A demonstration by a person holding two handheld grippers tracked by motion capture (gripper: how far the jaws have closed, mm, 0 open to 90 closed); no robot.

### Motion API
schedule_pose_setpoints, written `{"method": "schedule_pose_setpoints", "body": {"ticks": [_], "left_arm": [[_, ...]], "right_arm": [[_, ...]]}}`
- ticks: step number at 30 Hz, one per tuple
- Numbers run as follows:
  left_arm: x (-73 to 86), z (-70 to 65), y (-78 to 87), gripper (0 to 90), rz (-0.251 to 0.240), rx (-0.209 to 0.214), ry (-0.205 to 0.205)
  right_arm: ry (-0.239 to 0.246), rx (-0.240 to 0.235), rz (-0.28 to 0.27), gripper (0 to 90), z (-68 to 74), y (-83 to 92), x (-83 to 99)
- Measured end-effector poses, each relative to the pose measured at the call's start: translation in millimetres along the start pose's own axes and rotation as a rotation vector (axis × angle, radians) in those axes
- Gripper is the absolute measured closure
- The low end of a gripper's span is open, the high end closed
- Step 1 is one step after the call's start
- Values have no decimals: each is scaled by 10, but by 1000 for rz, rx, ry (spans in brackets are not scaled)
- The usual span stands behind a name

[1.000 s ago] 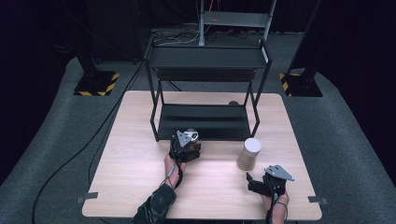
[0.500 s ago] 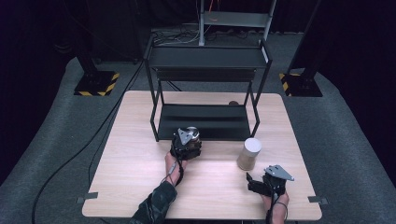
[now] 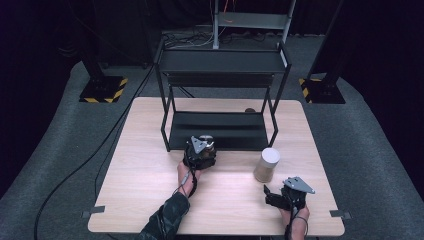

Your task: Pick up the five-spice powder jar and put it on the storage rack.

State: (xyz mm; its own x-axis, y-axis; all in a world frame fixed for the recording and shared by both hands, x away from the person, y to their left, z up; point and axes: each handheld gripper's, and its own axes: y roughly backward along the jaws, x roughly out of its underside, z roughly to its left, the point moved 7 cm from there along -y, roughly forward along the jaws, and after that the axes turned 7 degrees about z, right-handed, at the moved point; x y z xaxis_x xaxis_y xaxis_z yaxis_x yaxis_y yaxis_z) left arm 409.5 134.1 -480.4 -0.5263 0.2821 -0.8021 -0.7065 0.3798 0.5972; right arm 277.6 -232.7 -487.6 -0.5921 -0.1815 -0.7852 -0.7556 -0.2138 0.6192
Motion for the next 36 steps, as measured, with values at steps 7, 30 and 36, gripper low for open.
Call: {"method": "schedule_pose_setpoints", "body": {"ticks": [7, 30, 36], "left_arm": [[-26, -12, 26, 308, -17, 8, 2], [-173, 23, -22, 308, -35, 3, -10], [-243, 37, -53, 308, -39, -1, -20]], "right_arm": [[1, -1, 1, 23, -2, -1, -1], [-2, -2, -4, 24, -6, 4, 6], [-2, -3, -5, 23, -8, 4, 6]]}}
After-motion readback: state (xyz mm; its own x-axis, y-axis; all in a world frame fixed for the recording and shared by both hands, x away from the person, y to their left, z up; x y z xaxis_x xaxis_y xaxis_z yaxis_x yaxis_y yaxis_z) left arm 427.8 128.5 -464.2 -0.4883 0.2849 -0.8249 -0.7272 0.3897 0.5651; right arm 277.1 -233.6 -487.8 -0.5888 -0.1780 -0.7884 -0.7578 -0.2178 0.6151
